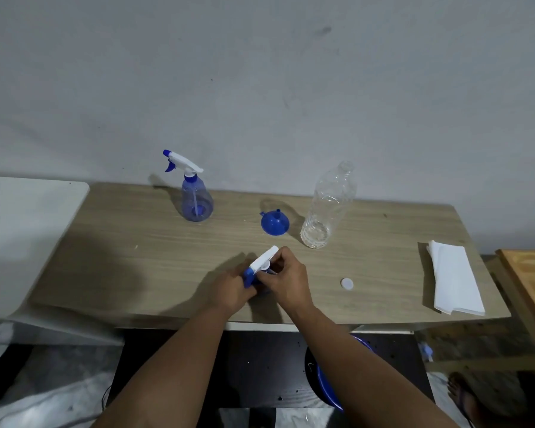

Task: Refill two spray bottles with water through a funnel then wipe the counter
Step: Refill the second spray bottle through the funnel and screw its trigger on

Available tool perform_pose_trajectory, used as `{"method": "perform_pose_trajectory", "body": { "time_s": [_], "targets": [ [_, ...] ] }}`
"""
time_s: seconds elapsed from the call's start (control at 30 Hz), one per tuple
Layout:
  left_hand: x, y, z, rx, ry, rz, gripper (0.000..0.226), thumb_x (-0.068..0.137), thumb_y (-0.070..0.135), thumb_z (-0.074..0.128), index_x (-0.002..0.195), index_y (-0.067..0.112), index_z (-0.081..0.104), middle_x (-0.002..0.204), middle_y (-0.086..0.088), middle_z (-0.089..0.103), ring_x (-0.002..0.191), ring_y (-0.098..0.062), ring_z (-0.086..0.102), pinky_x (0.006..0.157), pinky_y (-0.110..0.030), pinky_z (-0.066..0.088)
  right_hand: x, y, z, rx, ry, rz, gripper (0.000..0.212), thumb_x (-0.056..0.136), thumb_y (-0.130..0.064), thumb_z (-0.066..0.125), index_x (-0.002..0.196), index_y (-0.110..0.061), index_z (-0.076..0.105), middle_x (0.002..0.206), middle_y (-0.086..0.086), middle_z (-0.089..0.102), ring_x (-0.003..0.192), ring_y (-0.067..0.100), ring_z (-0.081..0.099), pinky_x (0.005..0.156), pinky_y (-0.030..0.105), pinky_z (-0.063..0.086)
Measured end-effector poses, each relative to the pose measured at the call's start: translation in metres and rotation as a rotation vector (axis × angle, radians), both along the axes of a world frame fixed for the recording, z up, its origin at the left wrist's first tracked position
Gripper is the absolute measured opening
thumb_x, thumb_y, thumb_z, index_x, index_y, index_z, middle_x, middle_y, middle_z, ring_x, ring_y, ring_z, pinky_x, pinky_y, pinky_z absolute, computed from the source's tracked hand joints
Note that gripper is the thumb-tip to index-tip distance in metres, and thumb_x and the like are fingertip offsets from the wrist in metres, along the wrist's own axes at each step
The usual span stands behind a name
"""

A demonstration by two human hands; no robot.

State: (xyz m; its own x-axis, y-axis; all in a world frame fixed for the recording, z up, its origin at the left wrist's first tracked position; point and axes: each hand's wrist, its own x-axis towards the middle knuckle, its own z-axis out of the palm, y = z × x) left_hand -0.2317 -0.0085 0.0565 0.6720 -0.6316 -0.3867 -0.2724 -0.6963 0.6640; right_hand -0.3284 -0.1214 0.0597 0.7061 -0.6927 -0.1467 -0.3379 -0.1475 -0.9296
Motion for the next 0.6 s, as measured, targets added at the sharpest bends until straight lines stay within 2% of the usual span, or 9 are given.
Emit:
{"method": "perform_pose_trajectory", "body": {
  "time_s": [0.07, 0.13, 0.17, 0.27, 0.33, 0.37, 0.43, 0.5, 0.6],
  "targets": [
    [0.0, 0.0, 0.002, 0.009, -0.009, -0.007, 0.03, 0.087, 0.015, 0.069, 0.116, 0.009, 0.069, 0.105, -0.014, 0.073, 0.087, -0.025, 0.064, 0.069, -0.027, 0.038, -0.002, 0.002, -0.002, 0.046, -0.032, -0.003, 0.04, 0.072, -0.01, 0.087, 0.102, -0.021, 0.063, 0.092, -0.008, 0.079, 0.088, 0.007, 0.076, 0.081, 0.042, 0.064],
    [0.0, 0.001, 0.003, 0.026, -0.032, -0.014, 0.032, 0.089, 0.018, 0.067, 0.12, 0.011, 0.068, 0.109, -0.015, 0.073, 0.096, -0.032, 0.066, 0.072, -0.028, 0.041, -0.006, 0.003, -0.002, 0.112, -0.097, 0.027, 0.05, 0.076, -0.001, 0.083, 0.118, -0.021, 0.066, 0.1, -0.006, 0.08, 0.097, 0.01, 0.076, 0.088, 0.033, 0.062],
    [0.0, 0.001, 0.002, 0.028, -0.038, -0.014, 0.033, 0.091, 0.019, 0.067, 0.123, 0.011, 0.067, 0.111, -0.015, 0.072, 0.1, -0.034, 0.066, 0.073, -0.029, 0.041, -0.009, 0.003, -0.002, 0.118, -0.125, 0.038, 0.049, 0.079, 0.003, 0.08, 0.121, -0.018, 0.068, 0.102, -0.004, 0.079, 0.099, 0.013, 0.076, 0.091, 0.03, 0.06],
    [-0.002, 0.0, 0.004, 0.024, -0.045, -0.037, 0.039, 0.091, 0.017, 0.067, 0.129, 0.012, 0.065, 0.115, -0.016, 0.071, 0.104, -0.035, 0.066, 0.071, -0.029, 0.04, -0.016, 0.004, -0.008, 0.119, -0.151, -0.006, 0.024, 0.081, 0.005, 0.079, 0.099, -0.009, 0.072, 0.098, 0.0, 0.08, 0.096, 0.016, 0.076, 0.087, 0.032, 0.058],
    [-0.002, 0.001, 0.011, 0.006, -0.072, -0.044, 0.044, 0.091, 0.016, 0.066, 0.135, 0.02, 0.062, 0.119, -0.012, 0.071, 0.105, -0.033, 0.065, 0.067, -0.023, 0.033, -0.016, 0.005, -0.011, 0.14, -0.138, -0.056, 0.023, 0.078, 0.002, 0.082, 0.084, -0.009, 0.064, 0.09, -0.001, 0.078, 0.088, 0.016, 0.075, 0.082, 0.037, 0.058],
    [-0.002, 0.001, 0.015, 0.014, -0.101, -0.049, 0.047, 0.092, 0.019, 0.065, 0.138, 0.025, 0.059, 0.123, -0.008, 0.069, 0.108, -0.032, 0.064, 0.068, -0.022, 0.033, -0.015, 0.006, -0.012, 0.145, -0.14, -0.068, 0.026, 0.077, 0.002, 0.083, 0.086, -0.009, 0.062, 0.09, -0.002, 0.078, 0.088, 0.015, 0.075, 0.082, 0.037, 0.059],
    [0.0, 0.003, 0.015, 0.057, -0.189, -0.07, 0.05, 0.091, 0.031, 0.063, 0.14, 0.036, 0.054, 0.131, -0.001, 0.066, 0.112, -0.032, 0.063, 0.08, -0.027, 0.044, -0.015, 0.009, -0.008, 0.182, -0.181, -0.067, 0.037, 0.077, 0.004, 0.082, 0.104, -0.012, 0.063, 0.1, 0.0, 0.078, 0.1, 0.015, 0.075, 0.09, 0.035, 0.06],
    [-0.001, 0.005, 0.018, 0.118, -0.238, -0.098, 0.042, 0.09, 0.04, 0.058, 0.133, 0.042, 0.055, 0.129, 0.0, 0.067, 0.108, -0.032, 0.064, 0.085, -0.032, 0.05, -0.016, 0.011, -0.006, 0.173, -0.207, -0.04, 0.047, 0.08, 0.005, 0.08, 0.12, -0.014, 0.065, 0.108, 0.004, 0.077, 0.107, 0.018, 0.074, 0.095, 0.033, 0.058],
    [-0.003, 0.003, 0.017, 0.107, -0.188, -0.117, 0.043, 0.094, 0.029, 0.059, 0.136, 0.029, 0.057, 0.125, -0.007, 0.067, 0.108, -0.032, 0.063, 0.082, -0.03, 0.044, -0.017, 0.009, -0.011, 0.119, -0.182, -0.04, 0.027, 0.079, -0.001, 0.082, 0.098, -0.013, 0.067, 0.102, 0.001, 0.077, 0.1, 0.021, 0.074, 0.094, 0.046, 0.059]
  ]
}}
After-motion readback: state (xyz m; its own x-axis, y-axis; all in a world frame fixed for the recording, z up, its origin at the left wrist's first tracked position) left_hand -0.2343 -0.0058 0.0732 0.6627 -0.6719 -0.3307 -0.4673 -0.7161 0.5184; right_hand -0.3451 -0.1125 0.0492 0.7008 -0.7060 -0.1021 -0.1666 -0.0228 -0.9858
